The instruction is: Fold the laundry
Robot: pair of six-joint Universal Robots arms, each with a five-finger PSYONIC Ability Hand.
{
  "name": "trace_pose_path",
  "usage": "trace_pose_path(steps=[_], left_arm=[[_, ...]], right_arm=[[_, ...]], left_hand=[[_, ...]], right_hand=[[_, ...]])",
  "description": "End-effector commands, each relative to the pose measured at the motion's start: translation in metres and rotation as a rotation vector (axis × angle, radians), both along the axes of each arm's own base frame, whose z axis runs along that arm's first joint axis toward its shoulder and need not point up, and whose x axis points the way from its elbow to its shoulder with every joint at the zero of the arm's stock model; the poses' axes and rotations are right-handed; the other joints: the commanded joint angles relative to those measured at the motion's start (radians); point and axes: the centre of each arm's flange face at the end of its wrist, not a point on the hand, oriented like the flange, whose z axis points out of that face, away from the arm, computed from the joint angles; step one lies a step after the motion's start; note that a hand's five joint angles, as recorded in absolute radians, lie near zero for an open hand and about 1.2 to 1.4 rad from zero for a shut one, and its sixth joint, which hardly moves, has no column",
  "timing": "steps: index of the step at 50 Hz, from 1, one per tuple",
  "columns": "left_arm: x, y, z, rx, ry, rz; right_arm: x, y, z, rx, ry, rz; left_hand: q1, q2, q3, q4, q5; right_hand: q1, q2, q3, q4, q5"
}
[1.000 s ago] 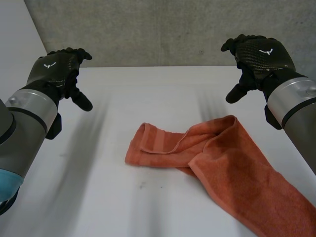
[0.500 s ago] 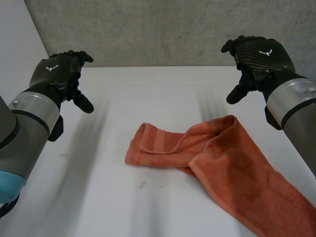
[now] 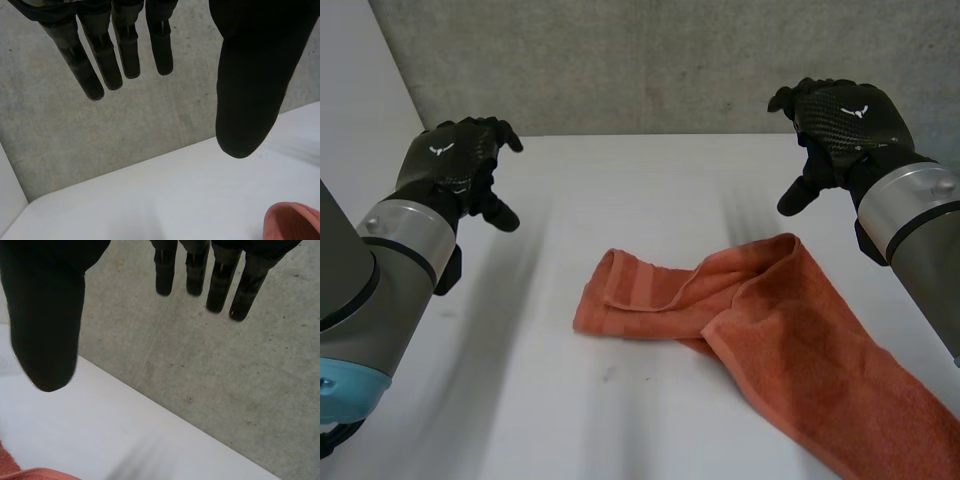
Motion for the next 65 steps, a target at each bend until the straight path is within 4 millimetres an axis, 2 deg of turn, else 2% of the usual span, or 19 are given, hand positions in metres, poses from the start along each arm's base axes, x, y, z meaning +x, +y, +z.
trace_pose_path(steps=[1,6,12,14,17,22,25,30,33,38,42,44,45,47,49,54,56,58,65], left_arm=[[-0.006,0.004,0.001,-0.002,-0.004,-0.038],[-0.014,0.009,0.0,-0.001,-0.005,-0.091],[-0.046,0.02,-0.01,0.022,-0.013,-0.241],[-0.067,0.026,-0.022,0.05,-0.028,-0.316],[-0.076,0.029,-0.029,0.064,-0.038,-0.341],[-0.105,0.034,-0.062,0.098,-0.133,-0.416],[-0.112,0.034,-0.071,0.102,-0.163,-0.432],[-0.133,0.034,-0.107,0.134,-0.221,-0.474],[-0.136,0.032,-0.117,0.148,-0.23,-0.477],[-0.143,0.031,-0.146,0.191,-0.261,-0.482],[-0.143,0.03,-0.151,0.198,-0.268,-0.47],[-0.143,0.027,-0.149,0.186,-0.266,-0.447],[-0.143,0.027,-0.149,0.186,-0.266,-0.447],[-0.143,0.025,-0.147,0.179,-0.264,-0.435],[-0.144,0.023,-0.146,0.168,-0.259,-0.425],[-0.148,0.018,-0.151,0.156,-0.253,-0.423],[-0.15,0.017,-0.153,0.156,-0.253,-0.423],[-0.152,0.015,-0.156,0.156,-0.253,-0.426],[-0.154,0.013,-0.158,0.154,-0.251,-0.434]], right_arm=[[0.0,-0.001,0.0,0.0,-0.002,-0.002],[-0.001,0.0,0.0,0.008,0.002,-0.002],[-0.006,0.014,-0.009,0.114,0.064,0.017],[-0.009,0.027,-0.02,0.219,0.126,0.041],[-0.01,0.034,-0.028,0.268,0.155,0.064],[-0.011,0.059,-0.053,0.351,0.218,0.141],[-0.012,0.064,-0.057,0.348,0.224,0.155],[-0.007,0.073,-0.087,0.289,0.239,0.193],[-0.004,0.074,-0.095,0.26,0.245,0.198],[0.008,0.071,-0.132,0.234,0.299,0.235],[0.006,0.068,-0.147,0.27,0.341,0.226],[0.005,0.067,-0.154,0.287,0.355,0.223],[0.005,0.067,-0.154,0.287,0.355,0.223],[0.005,0.068,-0.154,0.288,0.36,0.224],[0.005,0.067,-0.154,0.288,0.362,0.222],[0.0,0.067,-0.135,0.248,0.345,0.2],[-0.008,0.064,-0.128,0.246,0.353,0.17],[-0.03,0.057,-0.119,0.273,0.401,0.103],[-0.05,0.06,-0.104,0.266,0.47,0.069]], left_hand=[[-0.256,-0.254,-0.255,-0.255,-0.258],[-0.256,-0.254,-0.255,-0.255,-0.258],[-0.241,-0.24,-0.24,-0.24,-0.243],[-0.238,-0.237,-0.238,-0.237,-0.24],[-0.229,-0.228,-0.229,-0.229,-0.232],[-0.221,-0.219,-0.22,-0.22,-0.223],[-0.2,-0.199,-0.199,-0.199,-0.202],[-0.171,-0.169,-0.17,-0.17,-0.173],[-0.162,-0.16,-0.161,-0.161,-0.164],[-0.115,-0.113,-0.114,-0.114,-0.117],[-0.091,-0.09,-0.091,-0.091,-0.094],[-0.065,-0.064,-0.064,-0.064,-0.067],[-0.065,-0.064,-0.064,-0.064,-0.067],[-0.03,-0.028,-0.029,-0.029,-0.032],[0.035,0.036,0.035,0.035,0.032],[0.135,0.136,0.135,0.135,0.132],[0.138,0.139,0.138,0.138,0.135],[0.143,0.145,0.144,0.144,0.141],[0.202,0.203,0.203,0.203,0.2]], right_hand=[[-0.08,-0.127,-0.127,-0.127,-0.123],[-0.08,-0.127,-0.127,-0.127,-0.123],[-0.08,-0.127,-0.127,-0.127,-0.123],[-0.08,-0.127,-0.127,-0.127,-0.123],[-0.08,-0.127,-0.127,-0.127,-0.123],[-0.08,-0.127,-0.127,-0.127,-0.123],[-0.08,-0.127,-0.127,-0.127,-0.123],[-0.08,-0.127,-0.127,-0.127,-0.123],[-0.08,-0.127,-0.127,-0.127,-0.123],[0.097,0.05,0.05,0.05,0.054],[0.265,0.218,0.218,0.218,0.222],[0.584,0.537,0.537,0.537,0.541],[0.585,0.538,0.538,0.538,0.542],[0.941,0.894,0.894,0.894,0.898],[1.14,1.093,1.093,1.093,1.097],[1.142,1.095,1.095,1.095,1.099],[1.142,1.095,1.095,1.095,1.099],[1.142,1.095,1.095,1.095,1.099],[1.142,1.095,1.095,1.095,1.099]])
